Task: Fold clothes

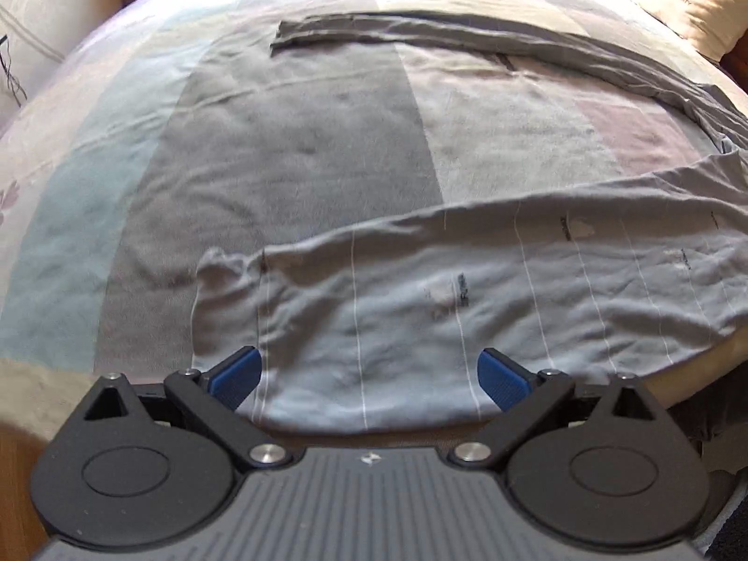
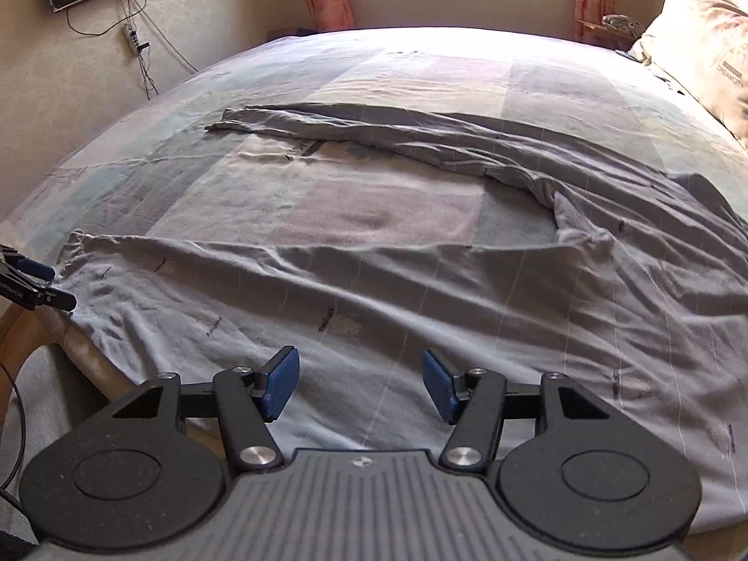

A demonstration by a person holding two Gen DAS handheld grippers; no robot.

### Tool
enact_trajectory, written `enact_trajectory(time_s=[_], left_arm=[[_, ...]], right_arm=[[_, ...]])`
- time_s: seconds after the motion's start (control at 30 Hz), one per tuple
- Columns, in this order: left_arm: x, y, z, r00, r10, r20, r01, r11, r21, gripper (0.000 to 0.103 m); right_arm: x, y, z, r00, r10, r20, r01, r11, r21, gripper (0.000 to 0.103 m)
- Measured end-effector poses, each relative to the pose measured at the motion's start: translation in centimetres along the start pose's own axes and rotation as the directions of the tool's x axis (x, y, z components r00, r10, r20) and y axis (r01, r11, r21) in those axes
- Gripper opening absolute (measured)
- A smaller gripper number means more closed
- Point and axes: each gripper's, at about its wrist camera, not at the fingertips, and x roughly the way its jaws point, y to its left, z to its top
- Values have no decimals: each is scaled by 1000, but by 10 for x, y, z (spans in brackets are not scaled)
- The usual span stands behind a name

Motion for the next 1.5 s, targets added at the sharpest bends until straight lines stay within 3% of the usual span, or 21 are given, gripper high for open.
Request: enact_trajectory(time_s=[0.3,0.43,0.53,0.6,0.67,0.77,0.87,1.1,1.2,1.33,1.5], left_arm=[[-1,7,1,1000,-3,11,2,1000,24,99],[-6,14,-3,999,27,-30,-27,999,17,99],[-17,12,5,1000,-9,10,9,1000,26,99],[-19,9,12,997,-71,37,70,997,32,99],[-16,6,19,988,-148,49,146,989,35,99],[3,5,25,991,-135,25,133,990,54,99],[9,18,25,985,-169,38,169,985,16,98],[1,9,29,993,-117,17,115,990,83,95],[-11,-11,31,995,-88,50,80,985,151,95],[-19,-47,41,977,-199,74,179,959,218,96],[-9,-121,57,941,-335,53,300,895,330,96]], right_arm=[[63,18,45,995,-99,-32,98,995,-30,64],[90,25,66,989,-143,-45,141,989,-45,78],[95,35,77,985,-164,-46,161,985,-66,77],[82,47,79,992,-125,-34,123,990,-73,77],[75,62,77,998,-34,-49,30,997,-66,77],[81,86,74,992,90,-83,-96,993,-67,77],[101,111,72,976,180,-122,-190,978,-81,77],[124,117,90,985,158,-75,-165,982,-94,79],[96,102,87,989,142,-49,-146,986,-83,79],[59,64,74,998,66,12,-65,996,-56,80],[40,-2,52,994,-104,38,101,993,61,80]])
